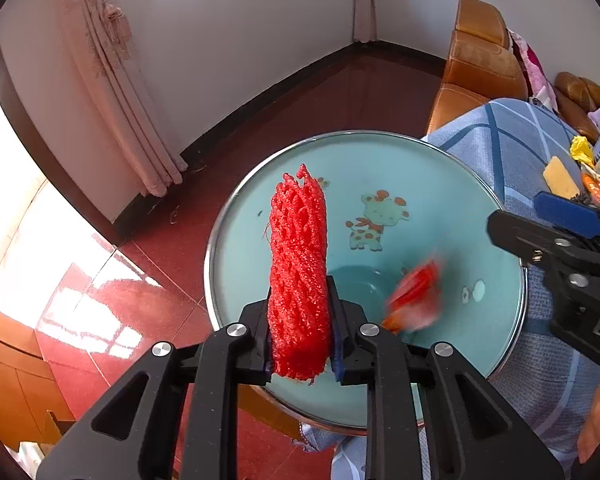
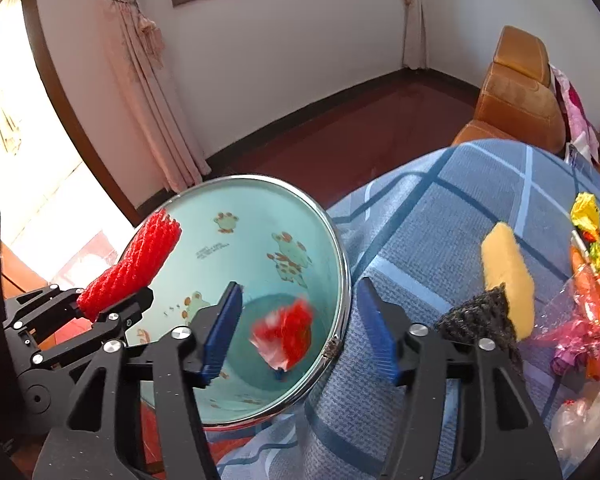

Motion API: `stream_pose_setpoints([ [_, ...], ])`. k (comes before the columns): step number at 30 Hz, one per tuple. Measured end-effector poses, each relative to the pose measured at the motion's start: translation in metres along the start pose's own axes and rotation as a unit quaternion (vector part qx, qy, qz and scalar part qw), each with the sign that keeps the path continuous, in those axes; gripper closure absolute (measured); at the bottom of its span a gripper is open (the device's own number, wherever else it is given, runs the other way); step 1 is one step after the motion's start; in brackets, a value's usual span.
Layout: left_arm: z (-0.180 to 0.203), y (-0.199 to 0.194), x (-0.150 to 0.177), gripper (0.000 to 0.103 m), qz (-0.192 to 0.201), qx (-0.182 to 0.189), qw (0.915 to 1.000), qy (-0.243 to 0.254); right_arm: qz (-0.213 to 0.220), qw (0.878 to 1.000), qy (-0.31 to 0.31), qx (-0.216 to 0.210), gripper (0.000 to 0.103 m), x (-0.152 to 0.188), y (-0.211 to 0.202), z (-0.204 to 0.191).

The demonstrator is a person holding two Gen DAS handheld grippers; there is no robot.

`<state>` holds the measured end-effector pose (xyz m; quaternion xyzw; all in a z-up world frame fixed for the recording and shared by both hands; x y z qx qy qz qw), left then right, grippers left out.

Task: Collect trash
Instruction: 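Carry both items over the wastebasket and open both grippers to drop them, then grasp the black scrubber with the left gripper while the right gripper grasps the yellow-printed bag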

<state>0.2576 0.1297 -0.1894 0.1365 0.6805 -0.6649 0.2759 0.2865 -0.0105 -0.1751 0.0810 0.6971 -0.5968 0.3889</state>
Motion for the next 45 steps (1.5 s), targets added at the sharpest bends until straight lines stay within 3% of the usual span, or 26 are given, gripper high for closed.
stream_pose_setpoints([
  [4, -0.003, -0.009, -0.002, 0.07, 0.01, -0.008, 0.9999, -0.005, 0.01, 1.0, 0.008, 0.004, 0.041, -0.002, -0.012, 0.006],
  [9, 0.0, -0.026, -0.004, 0.043, 0.034, -0.017, 0.9993, -0.008, 0.024, 0.999, 0.023, 0.017, 0.038, 0.001, -0.03, 0.018],
  [17, 0.022, -0.052, -0.006, 0.026, 0.063, -0.012, 0.9979, -0.001, 0.035, 0.997, 0.056, 0.033, 0.037, 0.014, -0.058, 0.046],
  [30, 0.1, -0.076, 0.015, 0.013, 0.076, 0.021, 0.9947, 0.066, 0.041, 0.99, 0.112, 0.078, 0.037, 0.061, -0.105, 0.103],
  [45, 0.181, -0.083, 0.043, 0.013, 0.073, 0.023, 0.9866, 0.144, 0.053, 0.976, 0.168, 0.132, 0.037, 0.121, -0.156, 0.161],
])
Point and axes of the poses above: each gripper's, at about its wrist camera, not at the fingertips, and y roughly the way its jaws point, z to its right, x to its underside, the point moved 7 cm from there along y, roughly the way its jaws point, and after that the axes turned 10 degrees about -y, right-handed, at the moved point
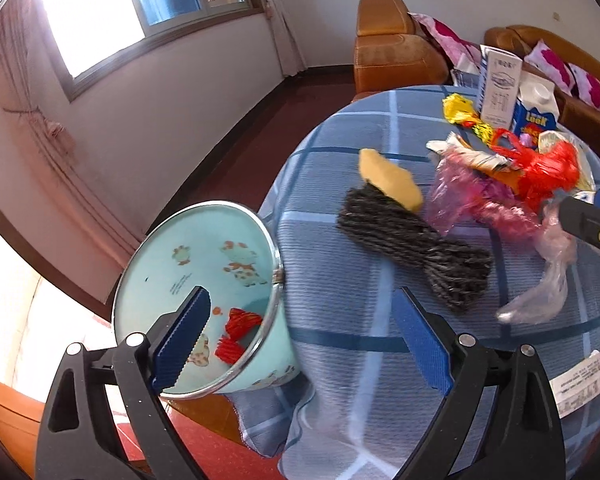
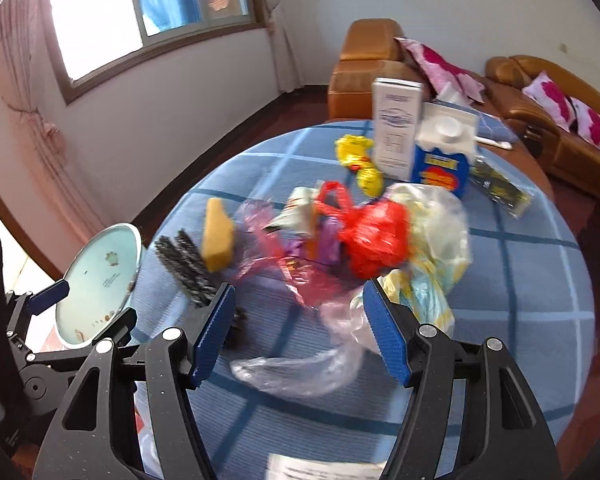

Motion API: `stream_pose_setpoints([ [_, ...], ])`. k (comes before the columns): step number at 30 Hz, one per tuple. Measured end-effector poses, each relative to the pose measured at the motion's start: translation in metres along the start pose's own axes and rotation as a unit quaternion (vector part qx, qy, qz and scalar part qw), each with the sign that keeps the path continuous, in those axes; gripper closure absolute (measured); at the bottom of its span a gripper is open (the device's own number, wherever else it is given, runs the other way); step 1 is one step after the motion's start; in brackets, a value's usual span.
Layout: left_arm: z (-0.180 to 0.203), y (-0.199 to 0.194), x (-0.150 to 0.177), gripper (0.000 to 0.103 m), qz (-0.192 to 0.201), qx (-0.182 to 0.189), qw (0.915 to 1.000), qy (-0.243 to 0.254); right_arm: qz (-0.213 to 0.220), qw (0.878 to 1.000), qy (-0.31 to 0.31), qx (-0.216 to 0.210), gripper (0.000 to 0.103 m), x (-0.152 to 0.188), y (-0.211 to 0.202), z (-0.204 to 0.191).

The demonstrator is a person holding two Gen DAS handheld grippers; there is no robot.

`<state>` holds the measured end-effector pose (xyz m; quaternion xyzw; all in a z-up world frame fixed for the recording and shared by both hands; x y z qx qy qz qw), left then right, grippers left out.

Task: Collect trash
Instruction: 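Grasp the black scrubber with the left gripper while the right gripper grasps the yellow-printed bag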

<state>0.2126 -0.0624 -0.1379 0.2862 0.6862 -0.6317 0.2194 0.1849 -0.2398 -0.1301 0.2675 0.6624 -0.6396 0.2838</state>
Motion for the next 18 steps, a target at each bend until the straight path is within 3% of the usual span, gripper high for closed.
stream_pose_setpoints([
  [9, 0.03, -0.005, -0.001, 0.012, 0.008, 0.008, 0.9996, 0.027, 0.01, 0.999, 0.025, 0.026, 0.037, 0.008, -0.015, 0.034],
  [18, 0.017, 0.002, 0.014, 0.012, -0.011, 0.013, 0.9998, 0.007, 0.001, 0.998, 0.029, 0.054, 0.037, 0.036, -0.028, 0.063],
])
Point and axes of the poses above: each gripper's, at about its wrist camera, not at the fingertips, and y roughly the way its jaws point, z to its right, x to its underside, the point moved 7 cm from there along y, roughly the way its jaws point, and after that the axes turned 10 degrees about -y, right-handed, at the moved point
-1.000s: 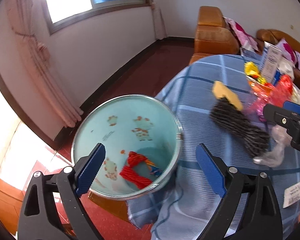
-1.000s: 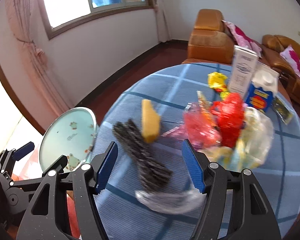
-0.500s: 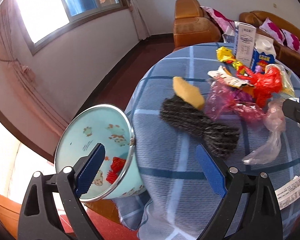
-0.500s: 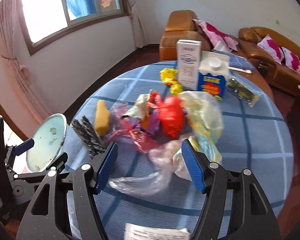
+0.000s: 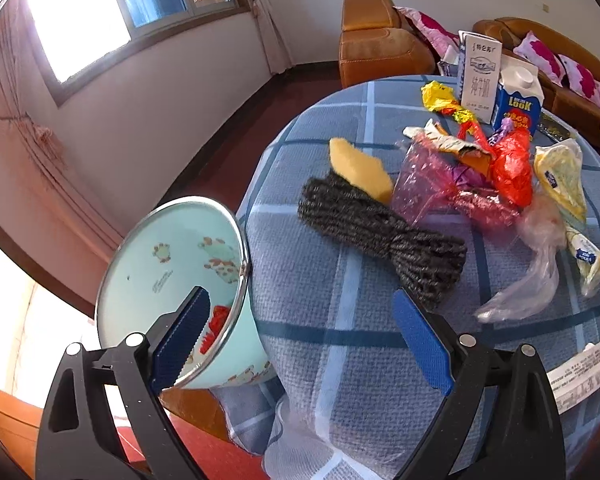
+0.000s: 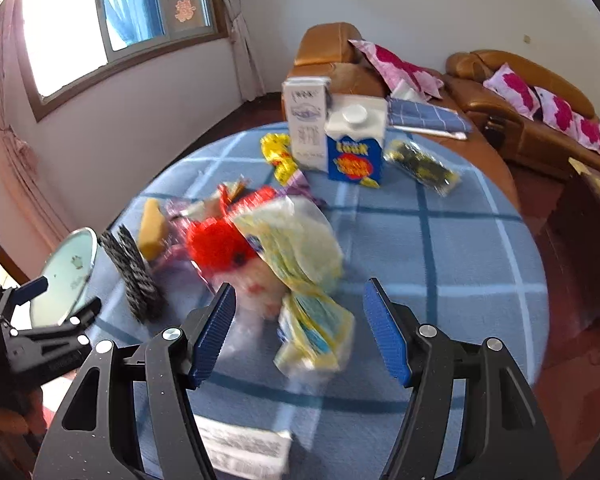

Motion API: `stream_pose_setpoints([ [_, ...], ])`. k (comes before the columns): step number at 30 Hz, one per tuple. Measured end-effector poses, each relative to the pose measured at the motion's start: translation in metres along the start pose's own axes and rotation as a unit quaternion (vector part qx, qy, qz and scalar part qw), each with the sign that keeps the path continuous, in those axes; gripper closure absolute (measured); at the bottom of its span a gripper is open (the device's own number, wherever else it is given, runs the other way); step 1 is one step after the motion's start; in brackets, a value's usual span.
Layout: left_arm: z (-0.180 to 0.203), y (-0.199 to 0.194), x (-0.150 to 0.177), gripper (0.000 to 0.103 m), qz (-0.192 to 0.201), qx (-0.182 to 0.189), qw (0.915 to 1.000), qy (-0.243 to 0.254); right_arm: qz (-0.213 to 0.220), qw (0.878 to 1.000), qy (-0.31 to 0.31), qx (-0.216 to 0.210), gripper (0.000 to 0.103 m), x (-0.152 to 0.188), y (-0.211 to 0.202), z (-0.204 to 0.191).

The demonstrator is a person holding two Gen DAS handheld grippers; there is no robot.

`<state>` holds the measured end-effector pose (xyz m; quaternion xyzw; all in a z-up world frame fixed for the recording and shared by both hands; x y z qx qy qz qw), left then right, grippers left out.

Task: Collect trash
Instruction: 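Grasp the black scrubber with the left gripper while the right gripper grasps the yellow-printed bag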

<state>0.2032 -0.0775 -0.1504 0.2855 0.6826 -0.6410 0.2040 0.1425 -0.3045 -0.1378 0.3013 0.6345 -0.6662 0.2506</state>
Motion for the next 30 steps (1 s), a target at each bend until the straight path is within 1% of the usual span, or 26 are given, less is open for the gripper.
stream_pose_setpoints([
  [4, 0.0, 0.004, 0.004, 0.012, -0.01, 0.006, 0.9999, -0.009, -0.011, 1.0, 0.013, 0.012, 0.037, 0.012, 0.005, 0.014],
  [8, 0.0, 0.006, 0.002, 0.012, -0.017, 0.018, 0.9993, -0.028, -0.015, 0.999, 0.027, 0.007, 0.037, 0.01, 0.014, 0.022],
  [13, -0.002, 0.007, -0.007, 0.012, -0.011, 0.018, 0.9988, -0.044, -0.023, 1.0, 0.009, 0.0, 0.037, 0.004, 0.033, 0.016],
  [18, 0.004, 0.013, -0.015, 0.013, -0.015, 0.022, 0.9984, -0.05, -0.05, 0.999, -0.002, -0.009, 0.039, 0.007, 0.061, 0.009],
  [21, 0.015, 0.017, -0.02, 0.013, -0.014, 0.03, 0.9978, -0.058, -0.056, 0.998, -0.002, -0.019, 0.053, 0.009, 0.069, 0.009],
  [22, 0.019, 0.018, -0.022, 0.013, -0.013, 0.035, 0.9975, -0.06, -0.057, 0.998, -0.005, -0.022, 0.062, 0.009, 0.07, 0.009],
  [23, 0.025, 0.02, -0.024, 0.013, -0.012, 0.04, 0.9973, -0.061, -0.058, 0.998, -0.008, -0.024, 0.067, 0.009, 0.071, 0.009],
  [25, 0.037, 0.026, -0.028, 0.016, -0.01, 0.043, 0.997, -0.064, -0.056, 0.998, -0.011, -0.027, 0.071, 0.009, 0.068, 0.009],
  [27, 0.046, 0.032, -0.03, 0.026, -0.01, 0.043, 0.9971, -0.062, -0.044, 0.999, -0.007, -0.025, 0.072, 0.006, 0.059, 0.012],
  [30, 0.057, 0.044, -0.027, 0.037, -0.026, 0.049, 0.9965, -0.062, -0.02, 1.0, 0.007, -0.02, 0.072, -0.001, 0.038, 0.021],
])
Point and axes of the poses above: each gripper's, at about its wrist camera, not at the fingertips, and y roughly the way its jaws point, z to its right, x to its underside, the point moved 7 cm from there along y, roughly the way its jaws point, and after that the axes turned 10 degrees about -y, right-handed, at the moved point
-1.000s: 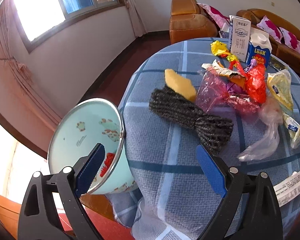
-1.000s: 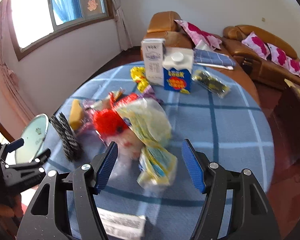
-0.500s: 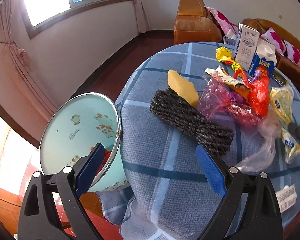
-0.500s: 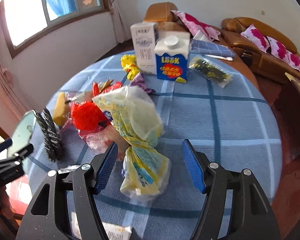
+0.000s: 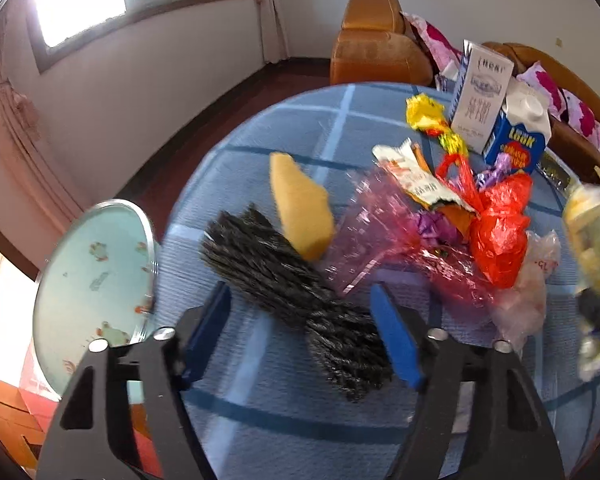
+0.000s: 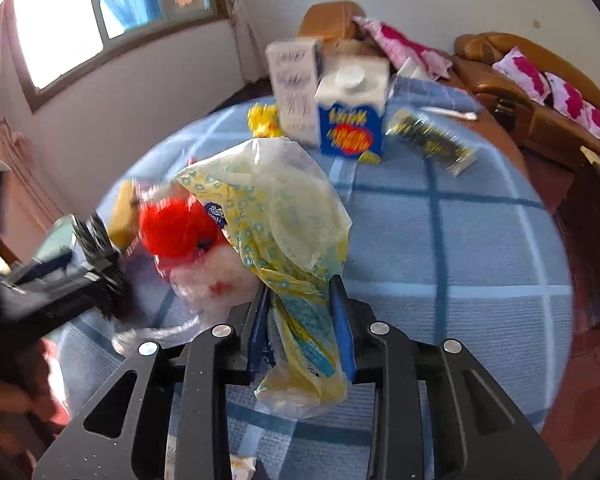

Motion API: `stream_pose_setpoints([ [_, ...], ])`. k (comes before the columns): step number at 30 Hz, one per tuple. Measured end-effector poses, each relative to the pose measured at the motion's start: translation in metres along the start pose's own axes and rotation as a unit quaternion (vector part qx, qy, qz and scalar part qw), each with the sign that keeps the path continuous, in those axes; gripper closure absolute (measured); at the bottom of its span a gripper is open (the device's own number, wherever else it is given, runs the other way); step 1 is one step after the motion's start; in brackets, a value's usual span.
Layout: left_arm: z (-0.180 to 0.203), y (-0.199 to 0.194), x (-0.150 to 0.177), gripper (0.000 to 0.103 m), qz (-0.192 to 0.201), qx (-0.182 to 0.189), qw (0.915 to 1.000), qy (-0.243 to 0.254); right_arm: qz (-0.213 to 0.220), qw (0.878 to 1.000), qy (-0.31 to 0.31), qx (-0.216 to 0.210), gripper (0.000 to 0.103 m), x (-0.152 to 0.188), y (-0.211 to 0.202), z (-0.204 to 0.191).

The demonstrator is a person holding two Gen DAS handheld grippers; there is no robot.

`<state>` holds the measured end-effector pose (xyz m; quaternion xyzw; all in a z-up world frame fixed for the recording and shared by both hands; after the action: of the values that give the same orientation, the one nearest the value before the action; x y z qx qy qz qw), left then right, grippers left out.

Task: Collect trash
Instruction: 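Grasp the black scrubber with the left gripper while the right gripper grasps the yellow-printed bag, then move both items over the wastebasket and open both grippers to drop them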

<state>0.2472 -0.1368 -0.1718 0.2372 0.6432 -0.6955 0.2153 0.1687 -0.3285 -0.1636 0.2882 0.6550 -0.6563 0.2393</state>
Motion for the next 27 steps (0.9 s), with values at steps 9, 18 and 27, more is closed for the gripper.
stream_pose_setpoints([
  [9, -0.004, 0.003, 0.003, 0.075, -0.009, 0.05, 0.9985, -0.019, 0.027, 0.999, 0.017, 0.006, 0.072, -0.013, -0.028, 0.003],
  [18, -0.041, -0.048, -0.003, 0.076, 0.036, 0.062, 0.9974, -0.001, 0.037, 0.999, -0.001, -0.006, 0.071, -0.024, -0.036, -0.028],
  [27, -0.11, -0.065, -0.012, 0.076, 0.055, -0.015, 0.9982, -0.018, 0.04, 0.997, -0.039, -0.046, 0.07, -0.041, -0.03, -0.091],
])
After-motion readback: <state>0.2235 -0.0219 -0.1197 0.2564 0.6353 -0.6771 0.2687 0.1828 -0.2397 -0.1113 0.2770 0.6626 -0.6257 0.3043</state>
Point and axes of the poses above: each gripper's, at about its wrist camera, not at the fingertips, and y roughly the way its jaws point, z to its right, x to its underside, the point moved 7 cm from there along y, roughly the way its jaws point, and after that the axes turned 10 degrees about -y, right-handed, at the moved point
